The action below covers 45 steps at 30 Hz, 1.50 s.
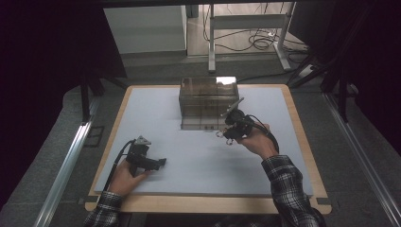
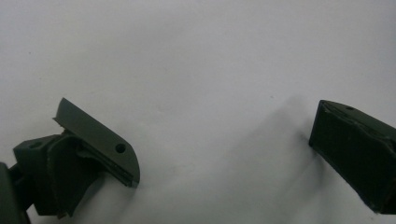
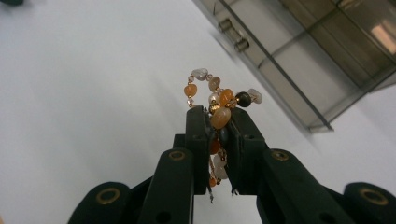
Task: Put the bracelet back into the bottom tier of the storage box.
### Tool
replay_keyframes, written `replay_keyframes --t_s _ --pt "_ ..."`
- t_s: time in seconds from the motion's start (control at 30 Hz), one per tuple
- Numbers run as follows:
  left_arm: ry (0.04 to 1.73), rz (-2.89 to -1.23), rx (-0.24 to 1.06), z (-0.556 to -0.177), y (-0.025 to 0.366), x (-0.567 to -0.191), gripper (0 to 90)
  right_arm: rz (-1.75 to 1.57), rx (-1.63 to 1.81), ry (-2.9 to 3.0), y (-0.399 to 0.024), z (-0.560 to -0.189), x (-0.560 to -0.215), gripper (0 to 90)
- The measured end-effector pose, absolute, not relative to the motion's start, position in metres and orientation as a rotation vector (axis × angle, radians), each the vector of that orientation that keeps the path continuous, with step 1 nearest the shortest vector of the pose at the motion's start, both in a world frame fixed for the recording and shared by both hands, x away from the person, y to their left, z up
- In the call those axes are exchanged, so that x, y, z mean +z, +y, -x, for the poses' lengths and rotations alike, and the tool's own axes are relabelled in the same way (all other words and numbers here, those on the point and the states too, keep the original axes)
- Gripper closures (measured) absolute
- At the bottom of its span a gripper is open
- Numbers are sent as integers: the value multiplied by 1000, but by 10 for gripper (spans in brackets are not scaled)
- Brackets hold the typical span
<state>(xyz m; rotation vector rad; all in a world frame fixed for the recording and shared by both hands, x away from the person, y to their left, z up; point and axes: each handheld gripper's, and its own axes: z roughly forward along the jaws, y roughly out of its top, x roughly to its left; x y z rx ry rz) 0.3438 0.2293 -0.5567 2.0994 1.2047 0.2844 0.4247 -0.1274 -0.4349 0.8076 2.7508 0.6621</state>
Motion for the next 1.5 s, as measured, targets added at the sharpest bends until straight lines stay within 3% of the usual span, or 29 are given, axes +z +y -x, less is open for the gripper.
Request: replay_keyframes --t_s 1.5 --pt "1207 -2099 283 -344 229 -557 0 -784 1006 2520 -65 -468 -448 783"
